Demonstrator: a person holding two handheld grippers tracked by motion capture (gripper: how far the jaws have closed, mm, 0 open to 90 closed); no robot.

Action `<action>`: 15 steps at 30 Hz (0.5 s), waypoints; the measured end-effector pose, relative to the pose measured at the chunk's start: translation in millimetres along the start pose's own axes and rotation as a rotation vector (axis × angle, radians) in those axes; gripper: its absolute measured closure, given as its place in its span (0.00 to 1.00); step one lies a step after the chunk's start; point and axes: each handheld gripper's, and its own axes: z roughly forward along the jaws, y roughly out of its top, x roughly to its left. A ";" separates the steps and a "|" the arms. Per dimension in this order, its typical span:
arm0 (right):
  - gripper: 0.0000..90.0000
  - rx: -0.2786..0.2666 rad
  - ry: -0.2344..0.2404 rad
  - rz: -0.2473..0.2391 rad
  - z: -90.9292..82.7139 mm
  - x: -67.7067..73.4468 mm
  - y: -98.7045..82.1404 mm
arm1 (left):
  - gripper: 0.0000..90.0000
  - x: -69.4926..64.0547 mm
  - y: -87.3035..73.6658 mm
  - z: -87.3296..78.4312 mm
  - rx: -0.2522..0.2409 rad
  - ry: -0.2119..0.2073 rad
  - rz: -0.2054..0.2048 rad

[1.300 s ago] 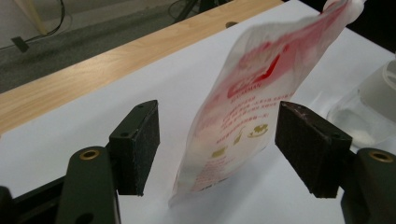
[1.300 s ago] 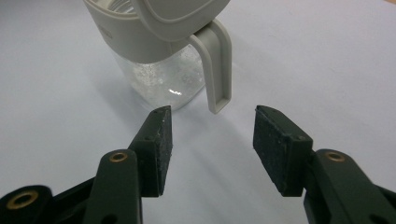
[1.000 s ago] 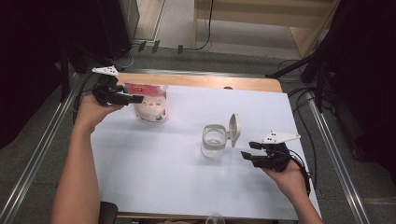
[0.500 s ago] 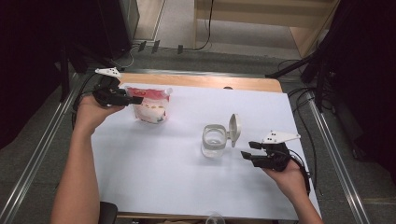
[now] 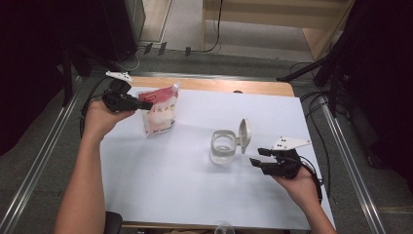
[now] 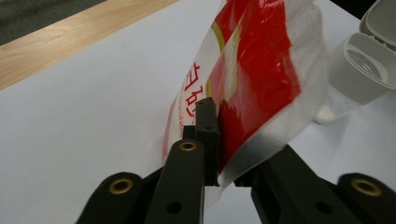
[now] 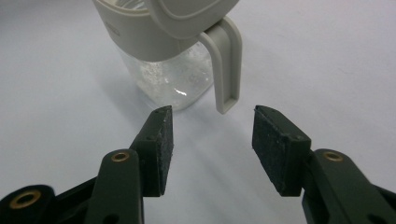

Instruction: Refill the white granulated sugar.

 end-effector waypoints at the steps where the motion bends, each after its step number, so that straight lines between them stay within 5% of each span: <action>1: 0.54 -0.003 0.006 0.004 0.5 1.1 0.6 | 1.00 -0.5 0.8 0.5 -0.001 0.003 0.003; 15: 0.56 -0.010 0.111 -0.012 4.0 27.5 10.8 | 1.00 -20.7 15.0 -11.8 -0.009 0.004 -0.049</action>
